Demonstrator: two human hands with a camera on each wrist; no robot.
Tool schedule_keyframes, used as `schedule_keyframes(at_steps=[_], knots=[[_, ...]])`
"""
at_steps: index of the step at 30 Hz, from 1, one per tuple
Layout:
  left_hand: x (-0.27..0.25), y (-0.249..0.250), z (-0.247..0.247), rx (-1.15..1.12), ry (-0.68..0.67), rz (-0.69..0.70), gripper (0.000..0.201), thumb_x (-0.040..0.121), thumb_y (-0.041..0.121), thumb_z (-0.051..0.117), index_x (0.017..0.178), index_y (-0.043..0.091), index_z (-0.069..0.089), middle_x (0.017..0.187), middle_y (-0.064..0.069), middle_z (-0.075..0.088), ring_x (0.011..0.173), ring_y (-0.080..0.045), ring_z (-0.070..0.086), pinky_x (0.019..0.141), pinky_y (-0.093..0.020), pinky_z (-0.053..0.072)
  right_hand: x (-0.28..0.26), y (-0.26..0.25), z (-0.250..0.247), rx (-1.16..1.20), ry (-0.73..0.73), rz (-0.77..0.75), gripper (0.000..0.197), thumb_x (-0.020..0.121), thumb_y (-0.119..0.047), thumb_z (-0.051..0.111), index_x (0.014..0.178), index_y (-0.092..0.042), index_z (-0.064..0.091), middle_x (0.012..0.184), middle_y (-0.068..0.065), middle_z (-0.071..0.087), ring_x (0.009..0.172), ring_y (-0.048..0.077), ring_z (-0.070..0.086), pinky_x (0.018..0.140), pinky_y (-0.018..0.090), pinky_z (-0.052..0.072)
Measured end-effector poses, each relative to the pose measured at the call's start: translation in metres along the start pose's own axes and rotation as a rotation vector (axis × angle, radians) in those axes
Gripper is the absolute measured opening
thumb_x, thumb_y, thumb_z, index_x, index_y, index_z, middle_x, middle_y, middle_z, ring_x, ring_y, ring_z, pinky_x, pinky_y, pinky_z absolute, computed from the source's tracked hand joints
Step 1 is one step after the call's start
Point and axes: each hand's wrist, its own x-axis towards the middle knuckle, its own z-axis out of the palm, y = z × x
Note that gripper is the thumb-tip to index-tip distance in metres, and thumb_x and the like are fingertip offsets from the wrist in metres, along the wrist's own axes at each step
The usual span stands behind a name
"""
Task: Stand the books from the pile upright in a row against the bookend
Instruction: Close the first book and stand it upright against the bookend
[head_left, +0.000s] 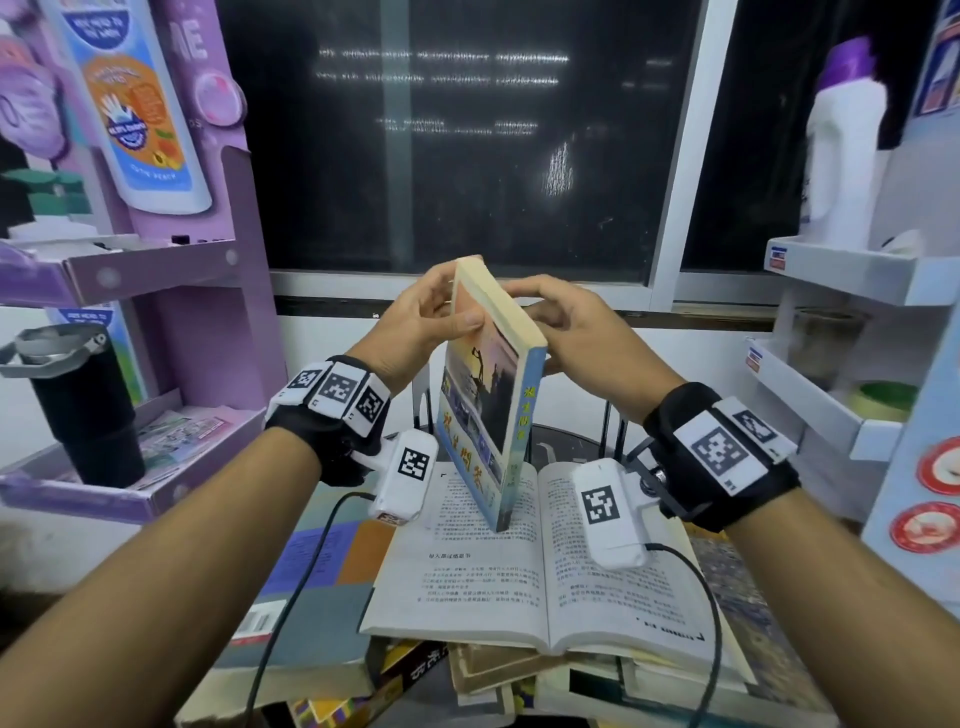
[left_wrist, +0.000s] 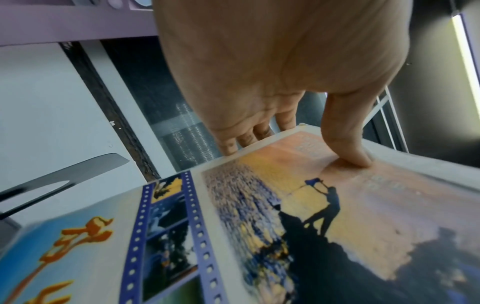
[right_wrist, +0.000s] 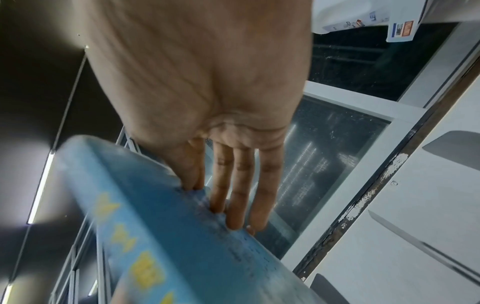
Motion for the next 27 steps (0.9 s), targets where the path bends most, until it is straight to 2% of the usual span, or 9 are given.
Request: schedule_keyframes(at_steps=[2,4,8,11,15,18,22,24,27], knots=[[0.0,-0.002,-0.005,-0.031,0.047,-0.005,0.074,0.07,0.018,0.074,0.136,0.012,0.043,0.117,-0.01,0.059,0.107,-0.023,0.061,0.084,-0.029,0.052,-0.001,-0.002,0.002,0.015,-0.015,0.009,0.031,0.1,-0.011,0.045,0.126,-0.022,0.058,0.114,0.002,0.067,0.097,0.018,0.069,0.063,0.034,0.061],[-0.002,-0.006,-0.01,-0.071,0.097,-0.016,0.063,0.073,0.01,0.07,0.13,0.013,0.043,0.11,-0.008,0.061,0.099,-0.021,0.064,0.078,-0.03,0.055,-0.002,-0.004,0.003,0.034,-0.008,0.035,0.029,0.102,-0.013,0.041,0.122,-0.021,0.06,0.112,0.001,0.067,0.093,0.017,0.07,0.06,0.036,0.061],[-0.007,-0.016,-0.017,-0.16,0.208,-0.025,0.051,0.078,0.001,0.066,0.121,0.013,0.041,0.103,-0.009,0.062,0.092,-0.022,0.066,0.07,-0.029,0.056,-0.004,-0.008,0.006,0.109,-0.023,0.109,0.035,0.104,-0.036,0.033,0.12,-0.021,0.06,0.105,0.005,0.068,0.09,0.019,0.069,0.064,0.037,0.061],[-0.008,-0.021,-0.017,-0.206,0.258,-0.023,0.056,0.076,0.003,0.067,0.123,0.012,0.037,0.104,-0.011,0.062,0.092,-0.024,0.064,0.07,-0.029,0.057,-0.003,-0.012,0.01,0.039,-0.038,0.105,0.036,0.098,-0.046,0.043,0.122,-0.021,0.056,0.103,0.001,0.068,0.089,0.017,0.07,0.061,0.034,0.061],[-0.006,-0.018,-0.014,-0.204,0.284,-0.01,0.055,0.079,-0.001,0.067,0.122,0.011,0.034,0.099,-0.008,0.062,0.085,-0.017,0.068,0.066,-0.027,0.056,0.002,-0.012,0.015,-0.145,-0.004,0.061,0.044,0.085,-0.031,0.071,0.124,-0.026,0.051,0.106,-0.003,0.065,0.083,0.01,0.069,0.053,0.03,0.06],[-0.003,-0.016,-0.012,-0.208,0.277,0.002,0.051,0.082,-0.004,0.062,0.122,0.012,0.034,0.099,-0.009,0.062,0.086,-0.019,0.067,0.065,-0.028,0.056,0.007,-0.012,0.016,-0.193,0.025,0.061,0.049,0.082,-0.02,0.074,0.126,-0.027,0.052,0.111,-0.001,0.062,0.086,0.015,0.069,0.05,0.034,0.06],[0.003,-0.014,-0.01,-0.168,0.295,-0.025,0.051,0.082,0.001,0.064,0.123,0.014,0.037,0.102,-0.009,0.063,0.092,-0.023,0.066,0.067,-0.029,0.057,0.014,-0.01,0.014,-0.203,0.053,0.057,0.043,0.084,-0.013,0.071,0.123,-0.027,0.056,0.11,0.001,0.063,0.088,0.02,0.07,0.05,0.036,0.06],[0.007,-0.013,-0.011,-0.128,0.303,-0.047,0.052,0.081,0.006,0.067,0.124,0.015,0.04,0.106,-0.008,0.063,0.096,-0.025,0.065,0.068,-0.03,0.056,0.017,-0.007,0.013,-0.233,0.087,0.026,0.041,0.085,-0.013,0.07,0.122,-0.025,0.058,0.109,-0.001,0.063,0.09,0.019,0.069,0.05,0.031,0.06],[0.015,-0.014,-0.015,-0.041,0.298,-0.076,0.054,0.081,0.013,0.07,0.128,0.016,0.044,0.114,-0.008,0.064,0.103,-0.024,0.065,0.072,-0.028,0.054,0.024,-0.001,0.012,-0.258,0.136,-0.005,0.037,0.085,-0.013,0.069,0.119,-0.025,0.06,0.104,-0.005,0.063,0.09,0.014,0.066,0.047,0.015,0.053]])
